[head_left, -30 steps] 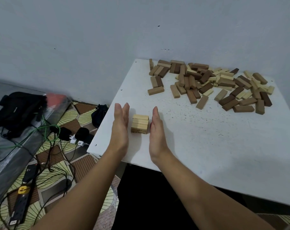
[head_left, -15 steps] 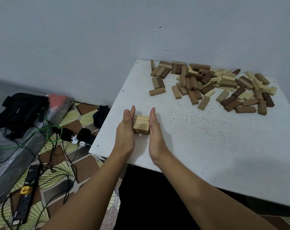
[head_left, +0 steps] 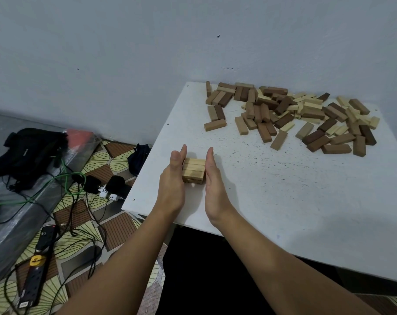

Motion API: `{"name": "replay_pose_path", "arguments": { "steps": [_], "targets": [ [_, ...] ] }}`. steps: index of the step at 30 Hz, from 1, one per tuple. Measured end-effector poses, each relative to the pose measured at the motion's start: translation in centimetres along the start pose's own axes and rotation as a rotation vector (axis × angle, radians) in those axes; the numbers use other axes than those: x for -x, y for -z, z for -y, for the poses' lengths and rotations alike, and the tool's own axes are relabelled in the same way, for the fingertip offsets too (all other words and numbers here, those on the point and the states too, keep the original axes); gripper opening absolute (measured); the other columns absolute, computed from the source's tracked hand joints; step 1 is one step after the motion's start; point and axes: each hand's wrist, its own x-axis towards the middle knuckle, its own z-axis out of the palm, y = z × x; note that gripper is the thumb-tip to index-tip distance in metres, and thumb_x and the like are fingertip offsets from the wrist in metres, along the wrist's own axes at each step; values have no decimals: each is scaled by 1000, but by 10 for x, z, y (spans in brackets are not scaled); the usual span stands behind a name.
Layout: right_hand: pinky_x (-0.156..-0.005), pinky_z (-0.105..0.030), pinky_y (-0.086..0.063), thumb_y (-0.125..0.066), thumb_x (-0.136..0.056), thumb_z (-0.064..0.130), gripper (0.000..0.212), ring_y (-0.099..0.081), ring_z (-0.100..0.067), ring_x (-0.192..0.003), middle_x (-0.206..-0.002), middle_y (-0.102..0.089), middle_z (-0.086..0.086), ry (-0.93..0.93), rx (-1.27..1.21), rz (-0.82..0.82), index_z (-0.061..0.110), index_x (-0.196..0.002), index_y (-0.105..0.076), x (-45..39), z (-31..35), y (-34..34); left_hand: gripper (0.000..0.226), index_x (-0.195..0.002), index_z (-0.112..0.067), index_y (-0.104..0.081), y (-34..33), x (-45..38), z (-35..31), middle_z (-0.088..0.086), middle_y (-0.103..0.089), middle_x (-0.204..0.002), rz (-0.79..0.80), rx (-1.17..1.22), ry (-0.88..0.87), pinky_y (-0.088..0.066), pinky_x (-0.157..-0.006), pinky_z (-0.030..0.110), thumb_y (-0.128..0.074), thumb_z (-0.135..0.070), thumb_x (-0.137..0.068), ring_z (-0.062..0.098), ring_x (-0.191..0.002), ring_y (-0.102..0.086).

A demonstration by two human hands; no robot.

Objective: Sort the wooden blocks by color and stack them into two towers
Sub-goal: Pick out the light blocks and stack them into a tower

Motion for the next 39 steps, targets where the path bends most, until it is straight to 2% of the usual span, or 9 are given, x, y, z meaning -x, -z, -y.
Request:
{"name": "replay_pose_path", "arguments": {
  "steps": [8,12,15,19,22,25,29,33,39],
  "targets": [
    [-129,-38,-15,-37,-92,69,85,-19,-8,-156,-172,-15,7,47,14,-26,36,-165,-8,8,8,-1,105,-153,-32,-49,0,-1,0,-19,-56,-144,-16,38,11,-30,-125,35,-24,-98,-76,-11,-132,-48],
    [-108,-5,-30,-23,-112,41,53,-36,26,-128,-159,-24,26,70,24,-48,33,-163,-13,10,15,9,113,-154,-26,-48,1,-5,-6,-9,-51,-156,-49,127,41,-26,-127,36,-26,-102,-74,3,-144,-44],
    [-121,-21,-24,-28,-110,48,54,-31,4,-146,-165,-29,12,117,88,-104,30,-161,-26,11,29,24,99,-151,-19,-51,7,-12,-18,0,-58,-146,-128,211,77,-31,-125,43,-18,-87,-88,13,-138,-51],
    [-120,-32,-30,-31,-94,53,60,-42,-10,-141,-149,-47,5,152,205,-171,32,-148,-47,9,58,60,67,-142,-21,-57,8,-26,-43,-3,-62,-135,-204,102,40,-37,-119,43,-29,-68,-104,13,-130,-55],
    [-117,-34,-32,-32,-99,51,50,-44,-7,-136,-143,-48,6,186,389,-217,35,-140,-55,6,79,97,35,-134,-26,-59,-9,-34,-62,-10,-63,-122,-170,-79,-99,-45,-97,22,-51,-46,-107,-5,-111,-58],
    [-112,-31,-34,-39,-109,37,35,-45,-7,-129,-136,-47,4,227,600,-303,32,-138,-58,2,97,138,28,-132,-28,-59,-45,-39,-76,-15,-62,-109,-50,-274,-240,-42,-81,11,-54,-37,-106,-12,-94,-57],
    [-103,-27,-31,-52,-104,23,33,-41,-16,-128,-129,-48,1,267,876,-397,29,-135,-62,3,113,192,30,-132,-28,-63,-108,-52,-72,-8,-58,-124,137,-550,-342,-46,-100,28,-52,-38,-106,12,-122,-53],
    [-115,-41,-32,-59,-96,19,42,-34,-28,-134,-136,-45,-6,294,1232,-457,26,-137,-60,7,123,247,23,-119,-33,-72,-166,-65,-55,3,-56,-130,251,-801,-388,-39,-109,41,-54,-36,-104,24,-130,-42],
    [-118,-56,-22,-57,-99,35,45,-30,-36,-143,-153,-39,-14,159,1516,-531,19,-141,-52,2,131,316,45,-146,-32,-57,-245,-68,-35,11,-43,-148,235,-1131,-523,-28,-113,42,-49,-51,-106,34,-134,-34]
  ]
}}
